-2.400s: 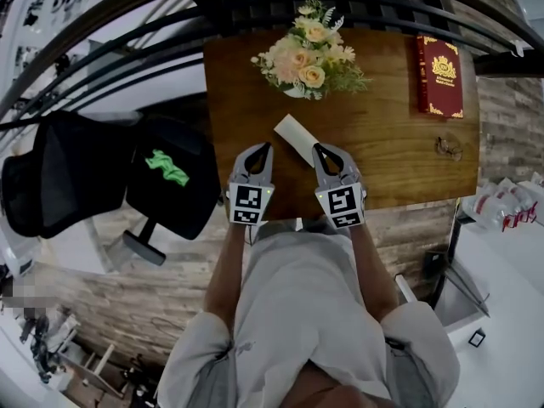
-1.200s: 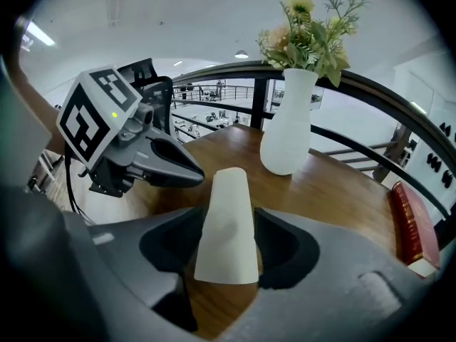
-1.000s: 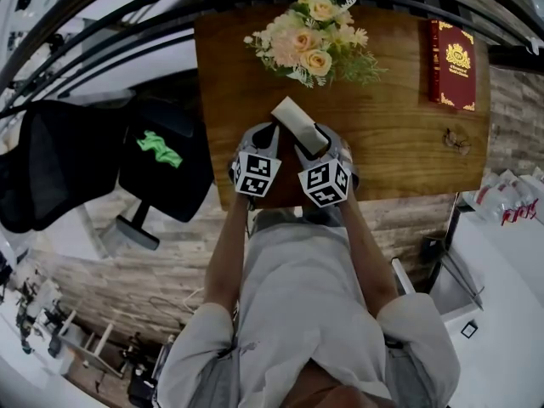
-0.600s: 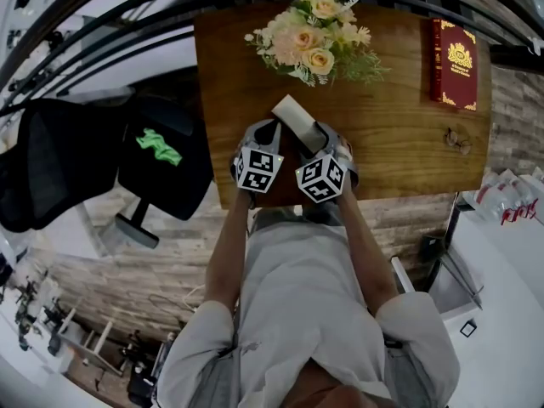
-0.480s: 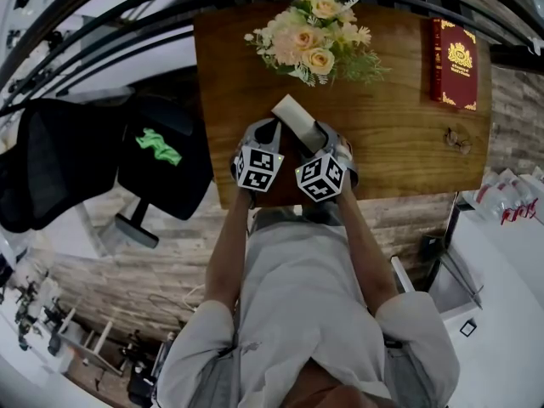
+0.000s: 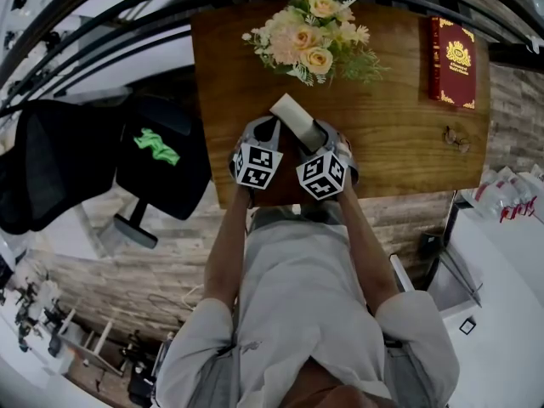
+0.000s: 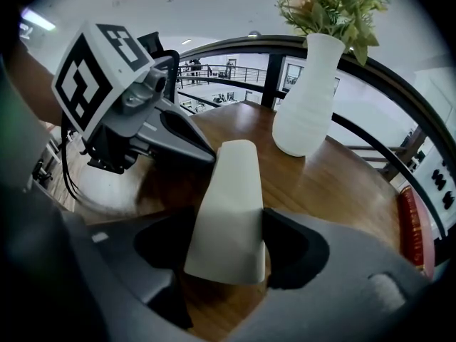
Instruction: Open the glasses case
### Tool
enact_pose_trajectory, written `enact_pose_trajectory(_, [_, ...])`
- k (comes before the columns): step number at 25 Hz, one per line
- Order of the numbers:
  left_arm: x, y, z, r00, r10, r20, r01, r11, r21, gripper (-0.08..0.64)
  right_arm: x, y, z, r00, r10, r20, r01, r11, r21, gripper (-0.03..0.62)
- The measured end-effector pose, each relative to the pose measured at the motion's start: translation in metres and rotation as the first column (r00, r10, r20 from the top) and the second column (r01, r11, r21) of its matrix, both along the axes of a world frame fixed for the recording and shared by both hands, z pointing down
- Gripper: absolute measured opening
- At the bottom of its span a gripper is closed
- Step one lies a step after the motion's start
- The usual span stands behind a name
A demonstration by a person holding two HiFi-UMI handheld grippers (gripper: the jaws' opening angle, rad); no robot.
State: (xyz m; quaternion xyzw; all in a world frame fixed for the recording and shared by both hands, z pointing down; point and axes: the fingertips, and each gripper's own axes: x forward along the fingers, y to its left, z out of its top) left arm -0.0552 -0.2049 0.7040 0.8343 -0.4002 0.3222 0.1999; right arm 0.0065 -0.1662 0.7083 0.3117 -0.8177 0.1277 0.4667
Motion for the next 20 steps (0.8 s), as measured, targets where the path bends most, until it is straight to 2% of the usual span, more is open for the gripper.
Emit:
enact_pose_trajectory(8, [0.001,-0.001,0.0,1.0,-0.001,-0.002,0.001,1.0,0.01,0.02,0.001,0.0,-0.004,1.0,0.008,-0.001,-0.008,1.0,0.008,0.305])
enact_pose_trajectory(20, [-0.001,0.001,0.002,1.0,-0.005,0.008,0.005,1.0,-0.003,0.02,0.007,-0.002,-0.023,0.998,0.027,0.05,-0.028,0.999,0.026,0.244])
